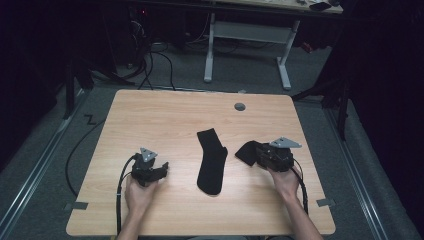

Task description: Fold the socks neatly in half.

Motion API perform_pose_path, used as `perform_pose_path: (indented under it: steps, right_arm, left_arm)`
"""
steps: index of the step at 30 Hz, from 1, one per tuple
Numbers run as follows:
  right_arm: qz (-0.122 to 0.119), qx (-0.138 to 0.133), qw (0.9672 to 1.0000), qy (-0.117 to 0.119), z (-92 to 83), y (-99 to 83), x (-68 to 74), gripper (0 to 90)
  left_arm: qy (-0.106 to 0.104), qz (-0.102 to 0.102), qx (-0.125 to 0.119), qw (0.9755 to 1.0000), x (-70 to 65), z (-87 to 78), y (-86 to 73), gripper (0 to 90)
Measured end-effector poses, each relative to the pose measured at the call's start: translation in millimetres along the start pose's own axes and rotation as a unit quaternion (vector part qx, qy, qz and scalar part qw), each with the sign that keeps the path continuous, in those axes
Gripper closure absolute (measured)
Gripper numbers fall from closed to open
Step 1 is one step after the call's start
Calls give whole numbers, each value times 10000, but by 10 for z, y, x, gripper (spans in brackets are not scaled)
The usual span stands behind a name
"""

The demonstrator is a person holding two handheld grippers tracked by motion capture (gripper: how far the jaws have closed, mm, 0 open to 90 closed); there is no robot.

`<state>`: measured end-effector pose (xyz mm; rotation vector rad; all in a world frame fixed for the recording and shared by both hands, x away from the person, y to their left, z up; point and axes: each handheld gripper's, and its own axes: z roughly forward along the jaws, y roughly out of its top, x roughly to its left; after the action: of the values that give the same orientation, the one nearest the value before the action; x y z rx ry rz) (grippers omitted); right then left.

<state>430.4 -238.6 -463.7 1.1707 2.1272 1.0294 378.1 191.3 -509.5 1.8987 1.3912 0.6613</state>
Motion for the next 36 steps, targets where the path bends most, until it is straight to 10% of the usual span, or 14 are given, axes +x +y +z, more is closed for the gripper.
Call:
perform_pose_path:
  steps: [8, 12, 13, 26, 36]
  right_arm:
    - [124, 481, 9987, -93, 270, -57, -13, 540]
    - [158, 759, 9969, -158, 427, -83, -55, 762]
    - [316, 707, 9969, -133, 421, -68, -115, 864]
    - [533, 63, 9980, 334, -1, 274, -272, 880]
    - [246, -256, 9982, 474, -194, 419, -156, 879]
  left_arm:
    - [13, -2, 7, 10000, -3, 2, 2, 347]
    - [34, -18, 13, 10000, 3, 48, 43, 347]
    - [48, -29, 9, 10000, 3, 71, 63, 345]
    - [1, 14, 31, 10000, -15, 68, 58, 309]
    - [-11, 35, 37, 10000, -15, 63, 52, 295]
